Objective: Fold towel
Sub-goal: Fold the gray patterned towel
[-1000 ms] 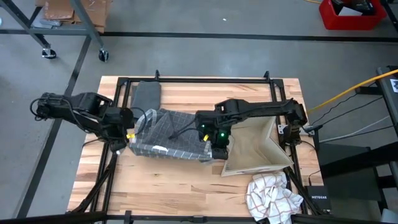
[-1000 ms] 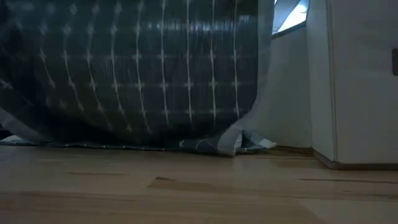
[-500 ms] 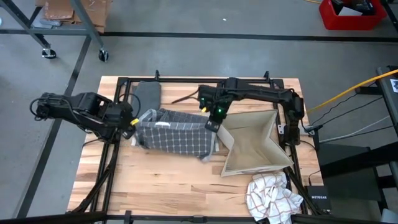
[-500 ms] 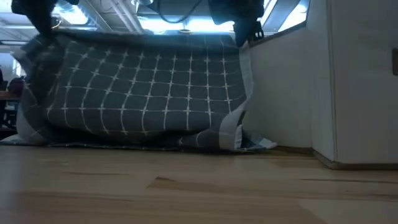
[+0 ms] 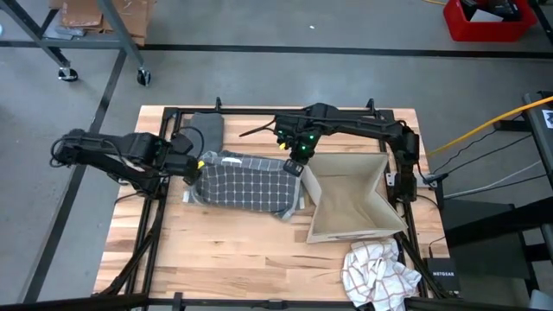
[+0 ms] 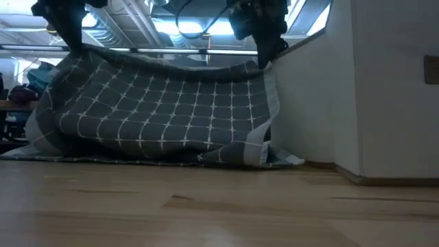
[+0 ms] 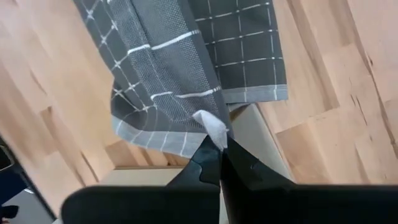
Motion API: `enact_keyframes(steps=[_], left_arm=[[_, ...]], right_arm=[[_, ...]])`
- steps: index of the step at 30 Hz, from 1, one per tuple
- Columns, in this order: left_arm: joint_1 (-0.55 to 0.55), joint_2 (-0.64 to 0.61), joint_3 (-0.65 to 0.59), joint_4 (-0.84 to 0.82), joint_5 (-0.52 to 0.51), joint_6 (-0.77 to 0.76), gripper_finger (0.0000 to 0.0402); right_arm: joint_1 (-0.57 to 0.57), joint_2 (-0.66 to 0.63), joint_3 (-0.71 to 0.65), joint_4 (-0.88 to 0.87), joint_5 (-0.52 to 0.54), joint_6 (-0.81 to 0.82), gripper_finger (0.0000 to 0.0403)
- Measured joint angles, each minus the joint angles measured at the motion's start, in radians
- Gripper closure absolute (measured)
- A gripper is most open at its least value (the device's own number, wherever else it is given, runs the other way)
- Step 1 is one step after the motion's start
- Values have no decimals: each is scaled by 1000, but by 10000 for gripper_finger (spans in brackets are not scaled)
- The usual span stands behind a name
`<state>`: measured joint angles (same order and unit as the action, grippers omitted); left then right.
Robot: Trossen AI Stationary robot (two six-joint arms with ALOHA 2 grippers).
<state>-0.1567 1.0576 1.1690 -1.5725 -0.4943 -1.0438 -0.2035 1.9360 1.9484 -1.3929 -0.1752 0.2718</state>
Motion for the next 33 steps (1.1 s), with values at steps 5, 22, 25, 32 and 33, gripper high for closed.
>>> enact_keyframes(steps=[5, 22, 25, 32, 33], left_arm=[[26, 64, 0, 1, -1, 56, 401], [143, 211, 0, 1, -94, 126, 343], [168, 216, 0, 1, -135, 126, 326], [226, 213, 0, 1, -139, 117, 305], [229, 213, 0, 1, -122, 125, 307]], right_arm=[[0, 32, 0, -5, 17, 0, 402], [0, 54, 0, 6, 281, -71, 378], [0, 54, 0, 6, 338, -72, 378], [-1, 54, 0, 4, 366, -97, 377], [-1, 54, 0, 4, 347, -97, 377]])
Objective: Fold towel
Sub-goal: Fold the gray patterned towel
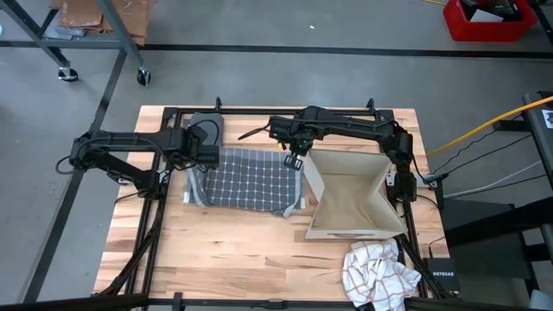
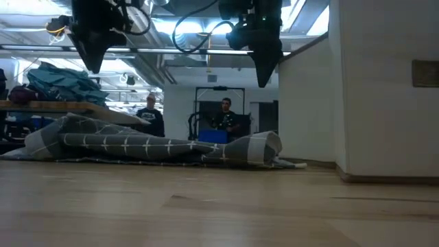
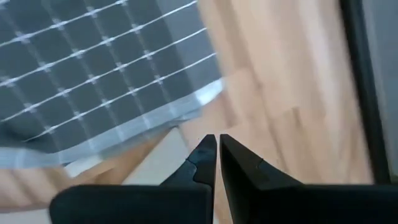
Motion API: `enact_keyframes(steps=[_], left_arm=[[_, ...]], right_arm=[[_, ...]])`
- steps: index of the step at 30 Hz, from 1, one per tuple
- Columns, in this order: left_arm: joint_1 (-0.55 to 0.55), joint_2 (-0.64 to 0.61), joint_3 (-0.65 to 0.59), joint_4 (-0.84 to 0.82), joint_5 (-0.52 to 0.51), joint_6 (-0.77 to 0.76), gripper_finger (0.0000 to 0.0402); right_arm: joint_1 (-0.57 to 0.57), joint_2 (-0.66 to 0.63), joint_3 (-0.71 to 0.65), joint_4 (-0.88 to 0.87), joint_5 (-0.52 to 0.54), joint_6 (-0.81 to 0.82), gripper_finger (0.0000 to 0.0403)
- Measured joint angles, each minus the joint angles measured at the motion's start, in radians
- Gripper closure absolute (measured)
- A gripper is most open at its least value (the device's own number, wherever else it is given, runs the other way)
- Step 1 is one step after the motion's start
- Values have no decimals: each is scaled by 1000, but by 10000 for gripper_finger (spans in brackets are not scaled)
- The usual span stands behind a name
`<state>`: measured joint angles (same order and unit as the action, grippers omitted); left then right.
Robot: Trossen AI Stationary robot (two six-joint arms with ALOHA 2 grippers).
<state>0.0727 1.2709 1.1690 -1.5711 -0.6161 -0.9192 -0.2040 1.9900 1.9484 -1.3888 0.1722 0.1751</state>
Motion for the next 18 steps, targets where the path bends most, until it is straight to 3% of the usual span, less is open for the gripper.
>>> enact_keyframes(steps=[8, 12, 18], left_arm=[[-53, -17, 0, 28, 261, 279, 355], [-108, -14, -2, 67, 336, 323, 380], [-177, -14, -84, 160, 344, 337, 400]], right_arm=[[19, 1, 0, 10, -331, 2, 377], [67, 17, 0, 41, -349, -8, 377], [143, 83, 0, 104, -359, -23, 377]])
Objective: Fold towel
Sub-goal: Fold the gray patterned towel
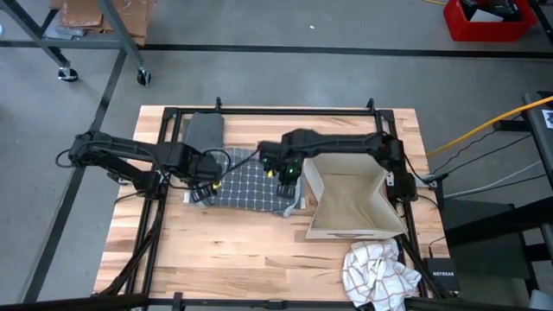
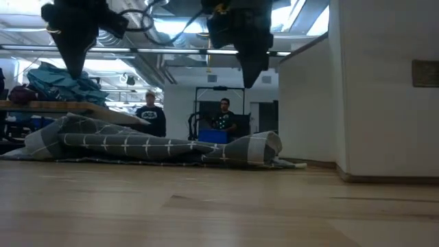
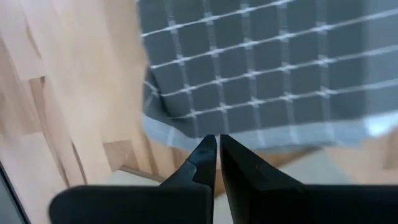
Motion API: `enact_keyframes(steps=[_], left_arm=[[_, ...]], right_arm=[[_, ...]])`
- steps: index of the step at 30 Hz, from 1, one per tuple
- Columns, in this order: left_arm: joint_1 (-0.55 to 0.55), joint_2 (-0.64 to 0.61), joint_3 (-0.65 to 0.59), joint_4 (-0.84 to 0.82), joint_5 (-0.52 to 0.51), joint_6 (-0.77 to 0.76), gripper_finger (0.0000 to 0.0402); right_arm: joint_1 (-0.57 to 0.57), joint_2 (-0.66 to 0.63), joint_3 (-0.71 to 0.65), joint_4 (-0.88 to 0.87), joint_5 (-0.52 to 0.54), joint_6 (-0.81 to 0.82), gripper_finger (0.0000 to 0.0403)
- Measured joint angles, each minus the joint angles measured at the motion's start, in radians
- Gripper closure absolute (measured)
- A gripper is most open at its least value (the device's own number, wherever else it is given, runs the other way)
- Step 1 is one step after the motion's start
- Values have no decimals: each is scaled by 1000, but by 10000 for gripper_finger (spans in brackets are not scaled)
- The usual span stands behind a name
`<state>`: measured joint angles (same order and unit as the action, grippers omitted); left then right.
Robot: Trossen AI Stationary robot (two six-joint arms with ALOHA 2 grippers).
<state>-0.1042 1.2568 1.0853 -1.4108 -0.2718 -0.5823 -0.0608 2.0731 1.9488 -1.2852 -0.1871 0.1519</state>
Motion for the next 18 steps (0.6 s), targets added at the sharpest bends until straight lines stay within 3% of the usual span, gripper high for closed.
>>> enact_keyframes(steps=[9, 18], left_arm=[[-78, 0, -185, 189, 67, -31, 400], [-128, 1, -350, 355, 98, -98, 400]], right_arm=[[73, 109, 0, -2, -17, 51, 377], [102, 207, 0, -3, -100, 61, 377]])
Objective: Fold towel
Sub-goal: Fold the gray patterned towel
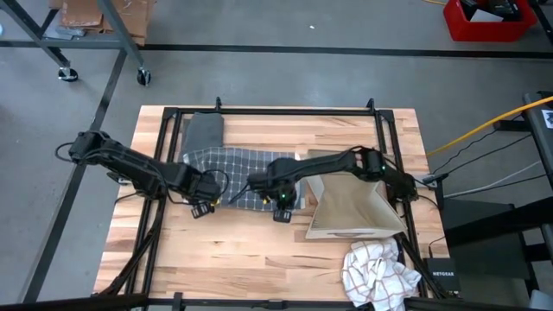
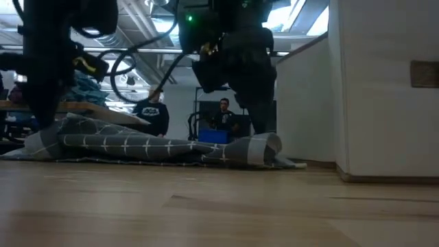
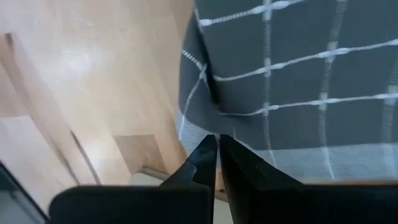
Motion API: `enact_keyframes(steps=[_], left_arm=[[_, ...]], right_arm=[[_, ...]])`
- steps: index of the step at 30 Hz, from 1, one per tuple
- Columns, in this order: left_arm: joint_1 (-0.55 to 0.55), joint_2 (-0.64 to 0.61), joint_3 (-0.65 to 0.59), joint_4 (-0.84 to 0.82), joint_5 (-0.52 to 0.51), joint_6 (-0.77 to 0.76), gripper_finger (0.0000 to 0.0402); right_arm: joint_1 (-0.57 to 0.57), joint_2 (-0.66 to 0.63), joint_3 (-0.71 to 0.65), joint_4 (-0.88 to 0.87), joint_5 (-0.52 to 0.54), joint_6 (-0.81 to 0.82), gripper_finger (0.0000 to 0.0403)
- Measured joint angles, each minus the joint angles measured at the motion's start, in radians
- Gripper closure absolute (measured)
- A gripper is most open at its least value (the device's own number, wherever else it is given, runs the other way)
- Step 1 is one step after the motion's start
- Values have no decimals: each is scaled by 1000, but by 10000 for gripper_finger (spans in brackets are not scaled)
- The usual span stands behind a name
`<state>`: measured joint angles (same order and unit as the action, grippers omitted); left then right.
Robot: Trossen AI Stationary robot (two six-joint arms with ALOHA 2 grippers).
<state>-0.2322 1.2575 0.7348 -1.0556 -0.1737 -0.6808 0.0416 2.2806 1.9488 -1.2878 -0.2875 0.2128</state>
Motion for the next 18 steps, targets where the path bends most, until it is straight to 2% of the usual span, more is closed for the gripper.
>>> enact_keyframes(steps=[3, 14, 18], left_arm=[[-3, 0, -45, 32, 9, -11, 400], [-2, 1, -198, -10, 73, -80, 400], [-6, -17, -186, -38, 161, -91, 400]], right_arm=[[0, 22, 0, 2, -11, 0, 377], [-2, 118, 2, -25, -20, 0, 377], [-2, 124, 1, -85, -23, 0, 377]])
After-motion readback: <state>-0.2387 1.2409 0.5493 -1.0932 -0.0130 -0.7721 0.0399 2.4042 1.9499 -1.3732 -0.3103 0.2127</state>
